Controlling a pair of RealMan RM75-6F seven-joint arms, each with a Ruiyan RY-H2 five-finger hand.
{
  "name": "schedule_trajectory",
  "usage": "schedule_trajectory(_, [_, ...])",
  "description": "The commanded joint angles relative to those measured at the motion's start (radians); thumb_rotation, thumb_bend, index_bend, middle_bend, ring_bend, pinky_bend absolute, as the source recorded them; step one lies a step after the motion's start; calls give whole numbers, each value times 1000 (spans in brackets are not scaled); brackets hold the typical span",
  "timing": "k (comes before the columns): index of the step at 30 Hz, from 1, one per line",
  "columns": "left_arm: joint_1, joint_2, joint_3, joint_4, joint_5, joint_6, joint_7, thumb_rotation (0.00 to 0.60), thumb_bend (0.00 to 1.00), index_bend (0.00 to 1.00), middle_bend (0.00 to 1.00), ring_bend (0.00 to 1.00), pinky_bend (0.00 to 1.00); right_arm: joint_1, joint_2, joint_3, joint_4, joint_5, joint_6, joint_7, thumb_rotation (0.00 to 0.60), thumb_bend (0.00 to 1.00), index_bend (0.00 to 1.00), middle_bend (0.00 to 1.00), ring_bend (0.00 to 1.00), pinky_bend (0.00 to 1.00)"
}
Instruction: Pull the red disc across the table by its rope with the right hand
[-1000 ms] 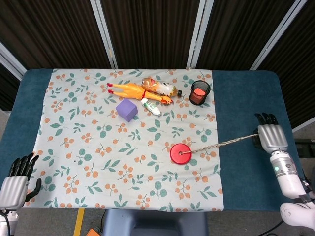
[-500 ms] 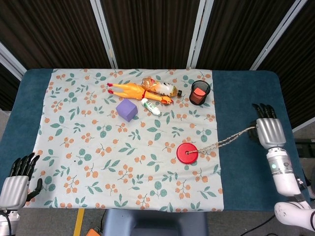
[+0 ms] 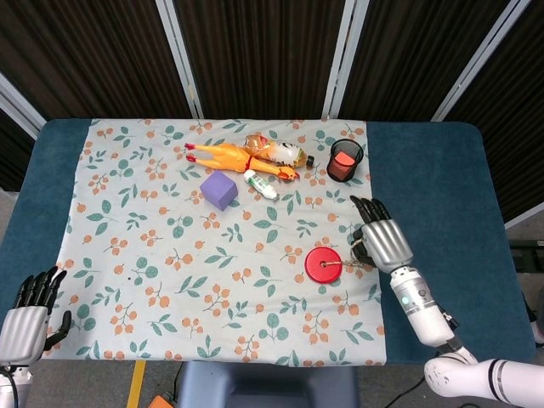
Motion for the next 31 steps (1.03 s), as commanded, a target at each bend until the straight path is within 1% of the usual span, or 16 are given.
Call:
schedule_trajectory(1, [1, 0, 1, 3, 0, 0, -1, 600, 528, 0, 23, 0, 23, 22, -5, 21, -40, 73, -48, -63, 600, 0, 0, 0, 0, 0])
schedule_trajectory(5, [-1, -1, -1, 3, 0, -2, 0, 600, 525, 0, 24, 0, 23, -6, 16, 21, -46, 21, -23, -15, 600, 0, 0, 0, 0, 0])
schedule_trajectory(8, [-2, -2, -2, -2, 5, 4, 3, 600, 528, 0, 24, 0, 23, -52, 44, 6, -62, -52, 38, 28, 600, 0, 0, 0, 0, 0])
schedule_trajectory(12, [-1, 3, -5, -12, 9, 13, 4, 600, 526, 0, 23, 0, 23, -159, 105, -50, -83, -182, 173, 98, 600, 0, 0, 0, 0, 0])
schedule_trajectory(15, [2, 12, -8, -25, 12, 26, 10, 600, 527, 0, 23, 0, 23, -269, 129, -116, -36, -296, 309, 177, 600, 0, 0, 0, 0, 0])
schedule_trajectory(18, [2, 15, -9, -29, 12, 28, 12, 600, 526, 0, 23, 0, 23, -298, 128, -132, -12, -320, 341, 196, 600, 0, 0, 0, 0, 0])
schedule_trajectory(20, [3, 21, -12, -34, 12, 34, 17, 600, 526, 0, 23, 0, 23, -360, 115, -160, 47, -341, 403, 221, 600, 0, 0, 0, 0, 0])
schedule_trajectory(21, [4, 25, -15, -37, 8, 36, 19, 600, 526, 0, 23, 0, 23, -413, 105, -184, 99, -323, 434, 232, 600, 0, 0, 0, 0, 0])
schedule_trajectory(22, [3, 29, -19, -40, 3, 34, 20, 600, 526, 0, 23, 0, 23, -474, 80, -204, 173, -304, 467, 274, 600, 0, 0, 0, 0, 0])
schedule_trajectory(25, [-2, 28, -25, -43, 5, 37, 29, 600, 526, 0, 23, 0, 23, -531, 28, -201, 291, -306, 497, 338, 600, 0, 0, 0, 0, 0])
schedule_trajectory(28, [-9, 27, -32, -45, 4, 34, 31, 600, 528, 0, 23, 0, 23, -570, -2, -204, 359, -306, 495, 359, 600, 0, 0, 0, 0, 0])
schedule_trajectory(31, [-18, 25, -36, -46, 6, 28, 36, 600, 528, 0, 23, 0, 23, -597, -19, -202, 393, -318, 498, 384, 600, 0, 0, 0, 0, 0])
